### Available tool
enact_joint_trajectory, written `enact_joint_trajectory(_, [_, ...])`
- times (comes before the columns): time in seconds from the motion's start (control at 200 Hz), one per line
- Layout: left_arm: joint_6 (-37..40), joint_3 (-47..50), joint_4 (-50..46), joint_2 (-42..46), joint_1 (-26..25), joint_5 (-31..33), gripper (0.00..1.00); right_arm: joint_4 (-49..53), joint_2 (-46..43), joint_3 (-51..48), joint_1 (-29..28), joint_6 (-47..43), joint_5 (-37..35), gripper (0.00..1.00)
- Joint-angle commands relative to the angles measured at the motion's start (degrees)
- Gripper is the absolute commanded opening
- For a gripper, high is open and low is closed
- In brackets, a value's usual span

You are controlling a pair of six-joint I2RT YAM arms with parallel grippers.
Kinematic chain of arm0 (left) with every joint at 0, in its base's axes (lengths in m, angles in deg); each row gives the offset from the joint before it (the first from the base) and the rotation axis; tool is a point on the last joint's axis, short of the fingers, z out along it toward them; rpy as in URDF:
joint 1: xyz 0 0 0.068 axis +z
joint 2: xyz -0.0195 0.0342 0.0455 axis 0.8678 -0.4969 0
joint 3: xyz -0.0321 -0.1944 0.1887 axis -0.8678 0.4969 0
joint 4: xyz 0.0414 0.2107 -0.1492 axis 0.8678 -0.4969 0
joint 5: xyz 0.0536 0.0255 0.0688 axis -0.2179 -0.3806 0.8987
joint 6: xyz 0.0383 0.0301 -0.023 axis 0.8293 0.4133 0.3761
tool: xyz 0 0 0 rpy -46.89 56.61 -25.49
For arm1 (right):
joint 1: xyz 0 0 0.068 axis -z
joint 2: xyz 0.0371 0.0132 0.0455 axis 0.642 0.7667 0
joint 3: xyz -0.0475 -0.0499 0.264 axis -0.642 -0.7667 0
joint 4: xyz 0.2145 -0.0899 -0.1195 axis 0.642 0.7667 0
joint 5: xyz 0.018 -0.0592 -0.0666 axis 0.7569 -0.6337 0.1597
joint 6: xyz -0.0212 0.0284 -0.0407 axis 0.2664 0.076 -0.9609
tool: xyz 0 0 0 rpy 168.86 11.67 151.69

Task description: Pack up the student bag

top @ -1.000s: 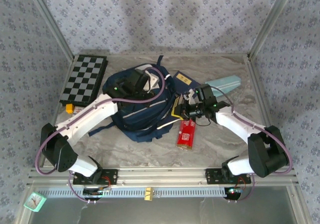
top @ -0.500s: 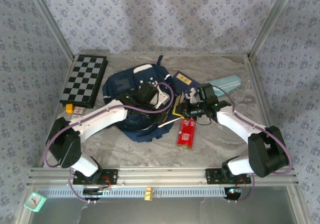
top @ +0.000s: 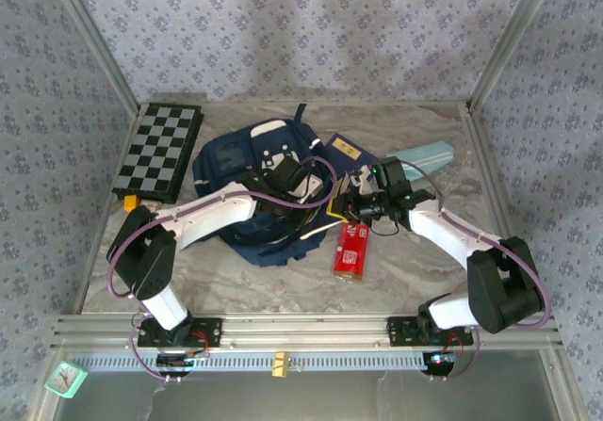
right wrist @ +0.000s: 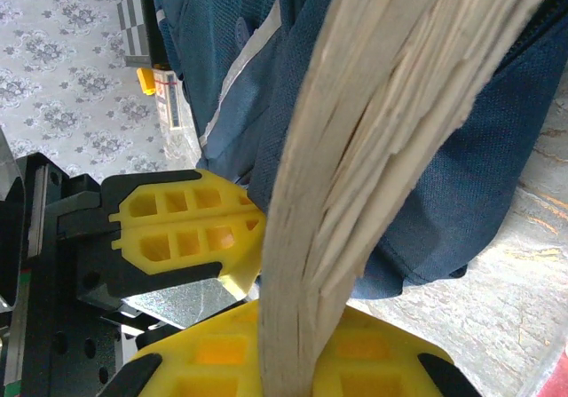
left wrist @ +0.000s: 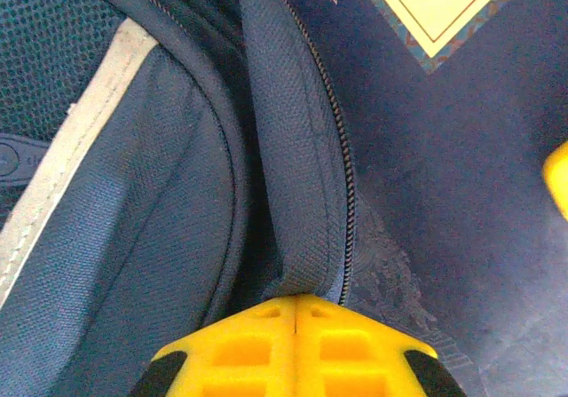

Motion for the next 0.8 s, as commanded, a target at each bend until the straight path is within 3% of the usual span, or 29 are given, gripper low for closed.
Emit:
enact_joint_trajectory(0.0, [0.5,-2.3,-1.6,2.5,0.2,5.7,0.0,-2.8,-1.3,0.7,0.2,-2.5,1.5,0.0])
enact_joint_trajectory(0.125, [0.8,-2.8,-1.7,5.6,0.9,7.3,0.0,-0.9,-2.0,0.9,0.5,-3.9,1.4,0.0])
enact_joint_trajectory(0.28, [1.4,-2.8,-2.7,5.8,1.3,4.0,0.0,-2.1,-2.4,0.8,0.6,-3.3,1.4,0.0])
enact_joint_trajectory(0.365, [2.4,-3.4,-4.0,4.1,1.0,-2.7,0.16,-2.3,-2.3,0.9,0.6,-3.2,1.4,0.0])
enact_joint_trajectory(0.45, [2.5,-3.4,-4.1,2.3,0.3,-3.3,0.34,-2.5,-2.1,1.0,0.7,-3.2,1.5,0.0])
enact_joint_trajectory(0.63, [1.6,-4.3,-1.7,-3.3,0.6,-2.7,0.46,-3.1,-1.6,1.0,0.4,-2.8,1.6,0.0])
enact_joint_trajectory(0.715, [1.5,-5.7,-1.5,-6.0,0.6,-3.5,0.46,-3.1,-1.7,0.9,0.3,-2.9,1.4,0.0])
enact_joint_trajectory(0.795, [1.3,-7.0,-2.0,-7.1,0.6,-1.8,0.32,-3.1,-1.6,0.7,0.4,-3.0,1.4,0.0])
